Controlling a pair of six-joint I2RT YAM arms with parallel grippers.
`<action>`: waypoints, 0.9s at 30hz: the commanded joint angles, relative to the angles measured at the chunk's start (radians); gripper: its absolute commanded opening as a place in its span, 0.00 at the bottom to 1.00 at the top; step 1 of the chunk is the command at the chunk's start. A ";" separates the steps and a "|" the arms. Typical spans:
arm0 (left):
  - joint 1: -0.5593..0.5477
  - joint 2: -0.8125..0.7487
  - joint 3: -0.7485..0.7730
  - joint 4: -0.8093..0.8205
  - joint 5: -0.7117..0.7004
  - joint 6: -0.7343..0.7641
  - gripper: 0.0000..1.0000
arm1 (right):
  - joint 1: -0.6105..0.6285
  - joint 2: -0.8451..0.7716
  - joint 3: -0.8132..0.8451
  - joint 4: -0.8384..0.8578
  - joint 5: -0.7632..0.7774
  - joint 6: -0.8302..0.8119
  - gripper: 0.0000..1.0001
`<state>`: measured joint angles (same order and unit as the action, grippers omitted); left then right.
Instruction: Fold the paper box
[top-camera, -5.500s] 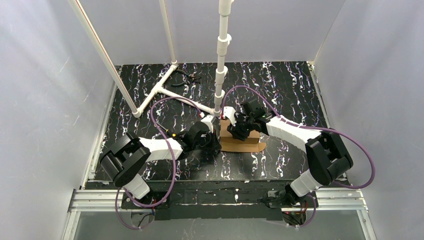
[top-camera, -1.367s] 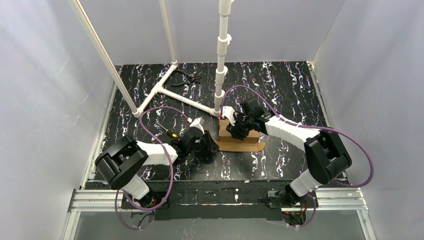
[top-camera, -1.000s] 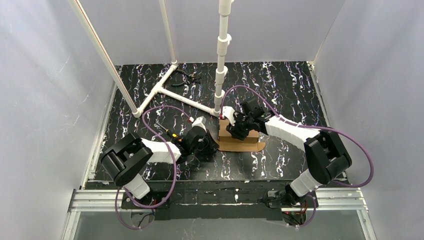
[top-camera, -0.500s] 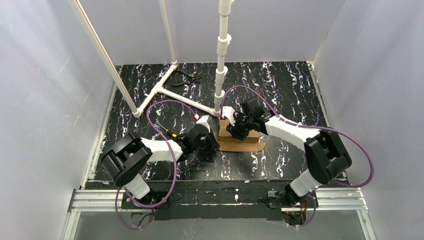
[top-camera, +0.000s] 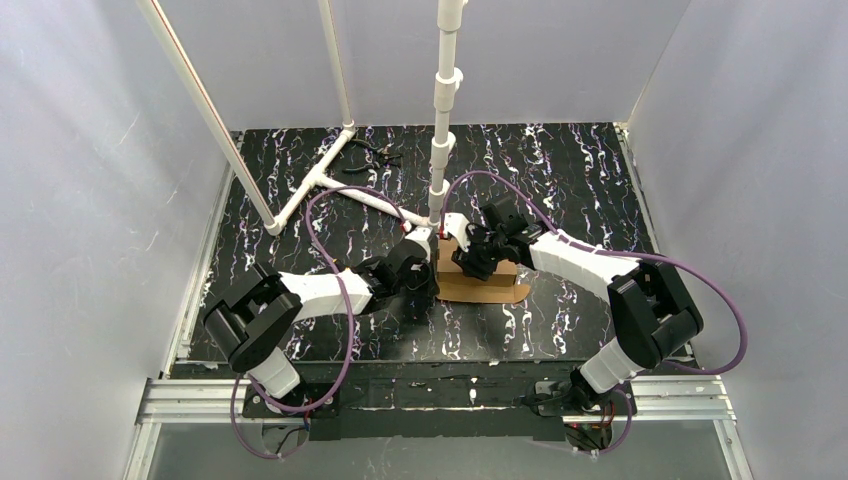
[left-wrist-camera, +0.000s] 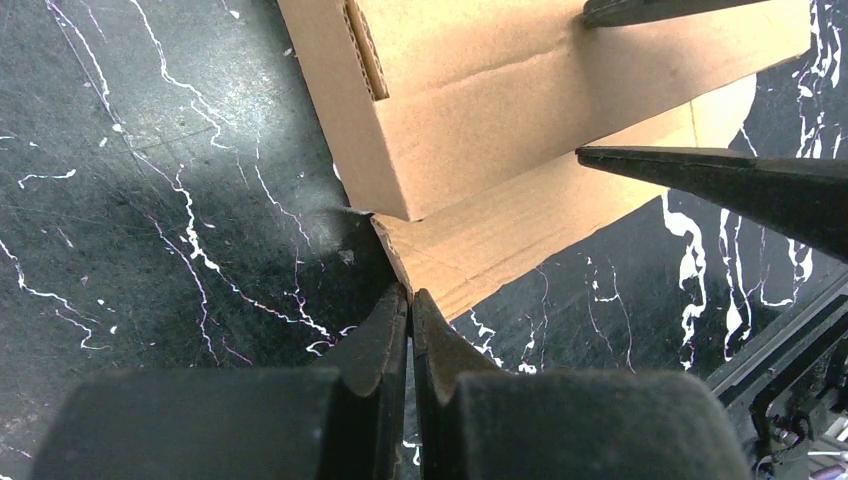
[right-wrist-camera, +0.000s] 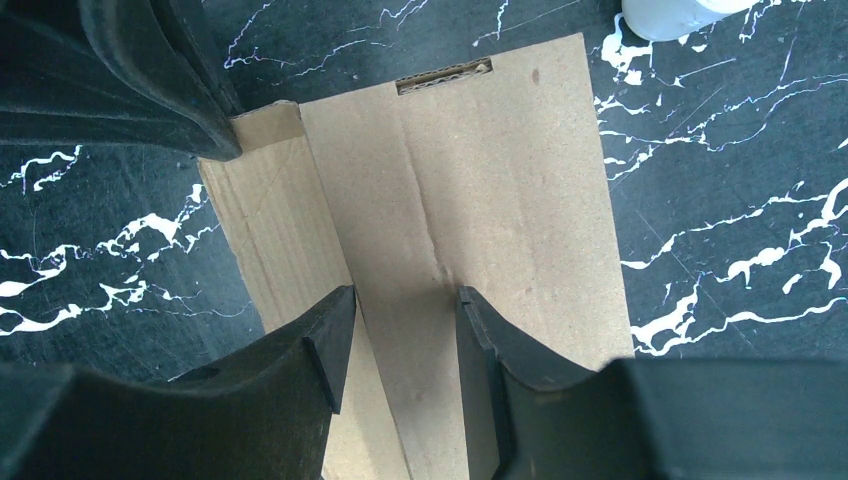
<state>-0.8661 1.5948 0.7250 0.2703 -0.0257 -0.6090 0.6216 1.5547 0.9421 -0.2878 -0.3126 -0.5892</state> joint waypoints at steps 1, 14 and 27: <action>-0.005 -0.003 0.063 -0.015 0.024 0.043 0.00 | 0.019 0.088 -0.051 -0.162 0.001 0.016 0.50; -0.005 0.004 0.083 -0.017 0.097 0.060 0.00 | 0.021 0.087 -0.052 -0.160 0.003 0.019 0.50; 0.051 -0.001 0.086 -0.017 0.216 0.066 0.00 | 0.022 0.091 -0.052 -0.163 0.004 0.020 0.50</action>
<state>-0.8253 1.6123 0.7643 0.2207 0.0887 -0.5568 0.6243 1.5581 0.9463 -0.2886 -0.3092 -0.5907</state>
